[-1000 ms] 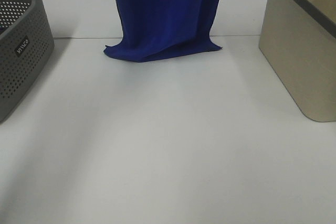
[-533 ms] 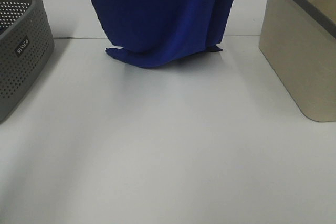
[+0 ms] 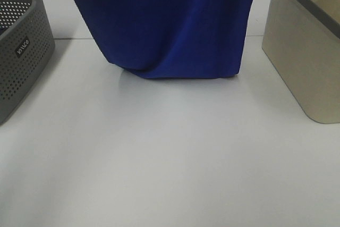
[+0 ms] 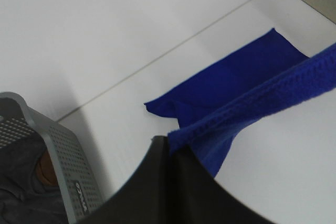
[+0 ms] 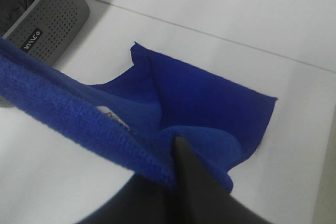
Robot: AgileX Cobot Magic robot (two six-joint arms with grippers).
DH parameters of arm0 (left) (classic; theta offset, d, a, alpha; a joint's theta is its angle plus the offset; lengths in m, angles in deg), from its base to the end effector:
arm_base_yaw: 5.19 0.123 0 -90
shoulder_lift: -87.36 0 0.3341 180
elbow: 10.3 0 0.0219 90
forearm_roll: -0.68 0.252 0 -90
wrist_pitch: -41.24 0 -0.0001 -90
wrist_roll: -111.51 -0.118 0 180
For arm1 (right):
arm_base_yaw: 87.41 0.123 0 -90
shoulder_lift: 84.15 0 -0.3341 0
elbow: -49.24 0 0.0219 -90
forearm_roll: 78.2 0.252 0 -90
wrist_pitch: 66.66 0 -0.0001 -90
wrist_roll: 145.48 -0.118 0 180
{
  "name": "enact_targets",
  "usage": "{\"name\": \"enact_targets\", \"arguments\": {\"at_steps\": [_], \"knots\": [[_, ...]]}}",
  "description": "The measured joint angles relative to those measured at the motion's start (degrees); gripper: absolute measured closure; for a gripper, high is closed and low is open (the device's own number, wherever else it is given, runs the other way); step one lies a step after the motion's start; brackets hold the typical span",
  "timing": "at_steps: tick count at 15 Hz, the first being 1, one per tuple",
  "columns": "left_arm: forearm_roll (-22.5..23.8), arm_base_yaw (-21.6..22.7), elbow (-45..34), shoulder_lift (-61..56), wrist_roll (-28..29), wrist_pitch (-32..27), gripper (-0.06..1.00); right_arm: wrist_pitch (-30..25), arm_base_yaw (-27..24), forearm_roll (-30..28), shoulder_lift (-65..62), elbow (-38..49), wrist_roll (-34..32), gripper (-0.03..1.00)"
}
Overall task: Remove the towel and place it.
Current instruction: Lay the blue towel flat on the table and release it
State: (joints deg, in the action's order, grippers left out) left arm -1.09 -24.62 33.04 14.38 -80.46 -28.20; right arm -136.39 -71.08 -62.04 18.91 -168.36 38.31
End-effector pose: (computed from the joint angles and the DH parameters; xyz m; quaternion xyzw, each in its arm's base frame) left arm 0.3761 -0.1363 0.4931 0.2490 0.8829 -0.0413 0.3959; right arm 0.3530 0.1356 0.4932 -0.1650 0.9003 0.1808 0.3598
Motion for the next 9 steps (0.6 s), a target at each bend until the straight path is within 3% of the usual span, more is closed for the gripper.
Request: {"name": "enact_targets", "arguments": {"at_steps": [9], "knots": [[-7.3,-0.4,-28.5,-19.5,4.3,0.7,0.94,0.1,0.2,4.8,-14.1,22.1,-0.6,0.95]]}}
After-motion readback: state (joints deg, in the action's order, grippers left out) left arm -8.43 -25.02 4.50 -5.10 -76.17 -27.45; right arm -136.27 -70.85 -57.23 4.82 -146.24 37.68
